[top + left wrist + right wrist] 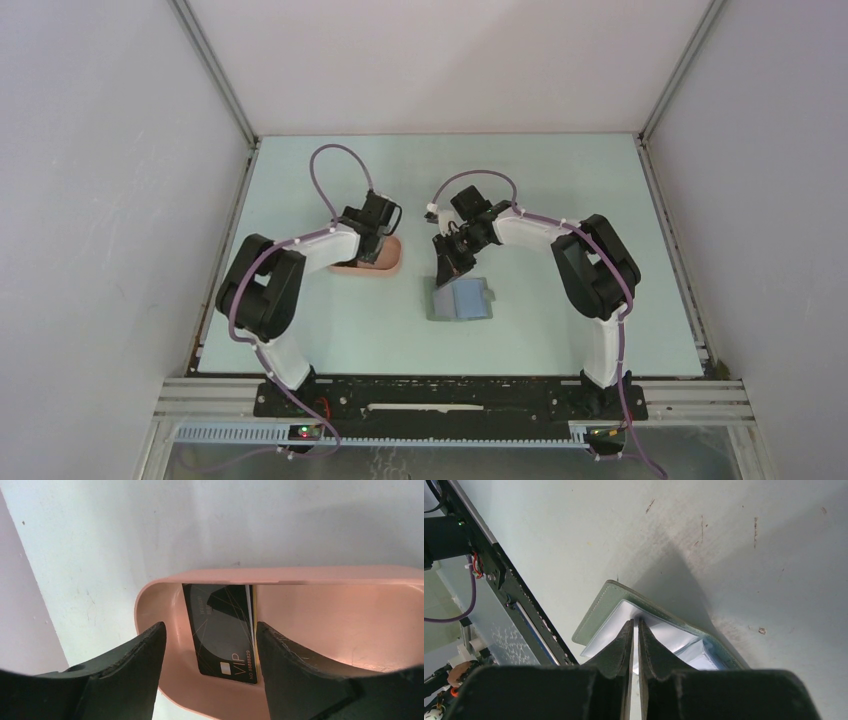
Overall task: Put the credit cards into the card holder
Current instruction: Pick up the credit card from the storage box.
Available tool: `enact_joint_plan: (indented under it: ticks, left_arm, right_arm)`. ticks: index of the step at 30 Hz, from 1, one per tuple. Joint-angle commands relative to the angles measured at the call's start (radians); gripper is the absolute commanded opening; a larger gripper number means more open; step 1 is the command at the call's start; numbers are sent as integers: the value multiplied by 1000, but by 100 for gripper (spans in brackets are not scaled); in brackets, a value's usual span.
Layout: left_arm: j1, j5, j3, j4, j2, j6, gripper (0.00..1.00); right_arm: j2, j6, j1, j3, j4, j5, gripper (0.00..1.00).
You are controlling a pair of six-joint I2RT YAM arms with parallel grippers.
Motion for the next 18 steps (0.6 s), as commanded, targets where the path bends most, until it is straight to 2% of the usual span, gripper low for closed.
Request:
enact_joint_plan:
  ticks: [1,10,15,18]
  left_arm:
    - [1,-11,83,-30,15,14,72]
    - [1,-12,87,-38,-9,-18,73]
    - [2,107,67,-11,-96,-85,72]
    - [1,208,58,-1,-127,-144,64]
  right_arm:
    - [-4,-16,4,35,-5,-14,14]
    - [-2,-19,4,38,-7,-13,14]
    - [-5,-21,4,39,-8,-12,14]
    - [-9,-21,1,39,-9,-12,14]
